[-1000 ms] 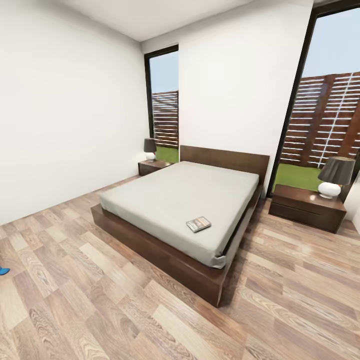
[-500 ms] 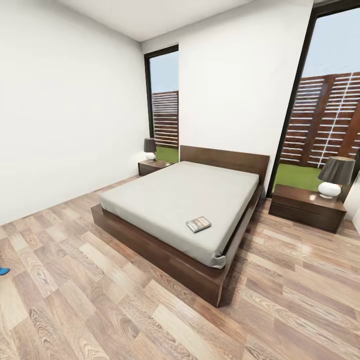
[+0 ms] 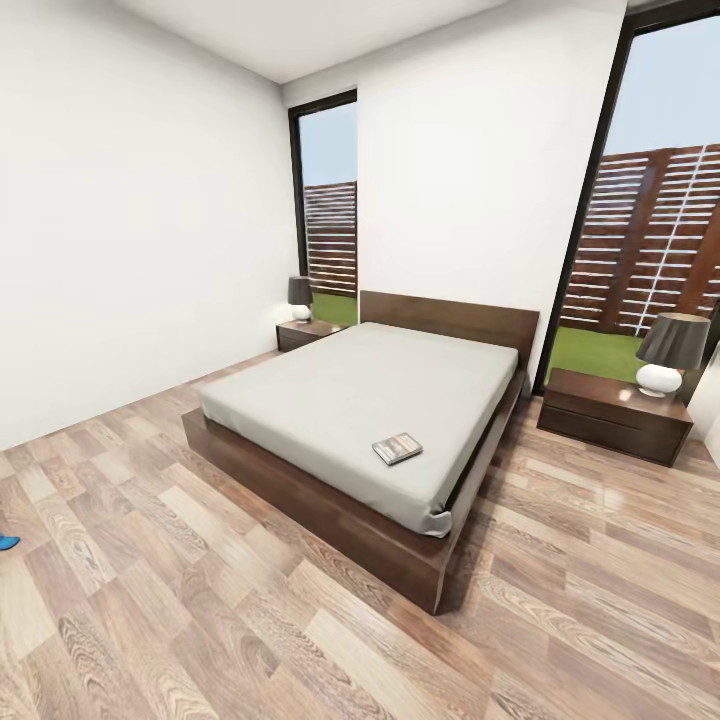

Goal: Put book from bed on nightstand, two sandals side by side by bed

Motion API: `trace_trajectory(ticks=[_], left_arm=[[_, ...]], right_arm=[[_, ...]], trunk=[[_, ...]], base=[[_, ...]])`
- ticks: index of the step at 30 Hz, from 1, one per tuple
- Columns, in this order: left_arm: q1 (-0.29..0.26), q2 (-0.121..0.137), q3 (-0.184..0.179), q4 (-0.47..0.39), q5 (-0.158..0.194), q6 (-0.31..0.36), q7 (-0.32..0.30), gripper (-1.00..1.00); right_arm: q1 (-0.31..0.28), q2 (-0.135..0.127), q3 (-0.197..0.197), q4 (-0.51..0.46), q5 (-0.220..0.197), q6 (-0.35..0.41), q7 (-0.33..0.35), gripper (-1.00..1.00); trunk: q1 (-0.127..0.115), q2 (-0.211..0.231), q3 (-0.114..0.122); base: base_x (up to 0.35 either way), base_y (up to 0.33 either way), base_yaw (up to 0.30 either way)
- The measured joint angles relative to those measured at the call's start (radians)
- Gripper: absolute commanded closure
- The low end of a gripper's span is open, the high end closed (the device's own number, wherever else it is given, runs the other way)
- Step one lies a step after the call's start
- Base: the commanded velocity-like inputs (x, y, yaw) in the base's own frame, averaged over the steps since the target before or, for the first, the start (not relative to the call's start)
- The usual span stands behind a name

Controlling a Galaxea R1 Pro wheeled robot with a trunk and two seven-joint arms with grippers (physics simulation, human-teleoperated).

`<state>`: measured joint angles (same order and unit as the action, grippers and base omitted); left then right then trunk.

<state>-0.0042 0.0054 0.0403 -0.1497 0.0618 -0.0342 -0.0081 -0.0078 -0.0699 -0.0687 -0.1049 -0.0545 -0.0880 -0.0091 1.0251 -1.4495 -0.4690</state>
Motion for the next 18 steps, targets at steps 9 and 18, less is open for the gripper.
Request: trace_trajectory(ticks=[9,18], left_arm=[[0.0,0.006,0.034,-0.241,0.11,-0.137,0.005,-1.0],[0.0,0.006,0.039,-0.629,0.118,-0.149,0.006,-1.0]], right_arm=[[-0.001,-0.044,-0.091,-0.252,-0.106,-0.122,0.01,-1.0],[-0.001,-0.045,-0.093,-0.265,-0.109,-0.134,0.008,-1.0]], trunk=[[0.0,0.0,0.0],[0.0,0.0,0.0]], base=[[0.0,0.0,0.0],[0.0,0.0,0.0]])
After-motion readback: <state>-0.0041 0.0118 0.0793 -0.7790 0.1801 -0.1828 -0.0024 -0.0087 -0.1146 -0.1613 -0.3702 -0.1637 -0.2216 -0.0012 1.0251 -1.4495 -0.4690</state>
